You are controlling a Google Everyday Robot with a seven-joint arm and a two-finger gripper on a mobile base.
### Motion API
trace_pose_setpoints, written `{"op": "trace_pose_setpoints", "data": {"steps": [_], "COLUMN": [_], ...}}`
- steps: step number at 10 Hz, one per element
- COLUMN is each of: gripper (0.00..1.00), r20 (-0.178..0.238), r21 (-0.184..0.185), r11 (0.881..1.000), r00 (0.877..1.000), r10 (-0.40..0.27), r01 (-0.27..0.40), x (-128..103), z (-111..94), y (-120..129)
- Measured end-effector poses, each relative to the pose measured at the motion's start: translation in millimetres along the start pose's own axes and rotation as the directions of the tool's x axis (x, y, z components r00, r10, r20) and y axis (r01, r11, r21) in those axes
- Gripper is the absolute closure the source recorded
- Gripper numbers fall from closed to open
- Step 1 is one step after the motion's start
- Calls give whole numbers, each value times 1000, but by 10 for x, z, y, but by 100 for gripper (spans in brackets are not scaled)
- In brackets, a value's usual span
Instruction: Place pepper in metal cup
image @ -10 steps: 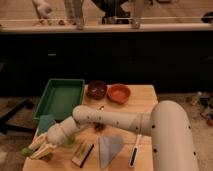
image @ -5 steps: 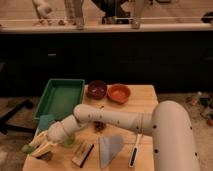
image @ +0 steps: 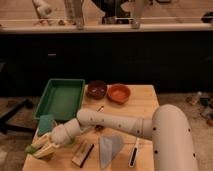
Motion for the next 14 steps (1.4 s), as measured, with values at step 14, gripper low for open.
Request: {"op": "trace_pose_setpoints", "data": {"steps": [14], "gripper": [96], "r20": [1], "r21": [-5], "r11": [1000], "r00": [1000], "r10": [-1], "r01": [1], "x": [5], "z": [-5], "y": [-9]}}
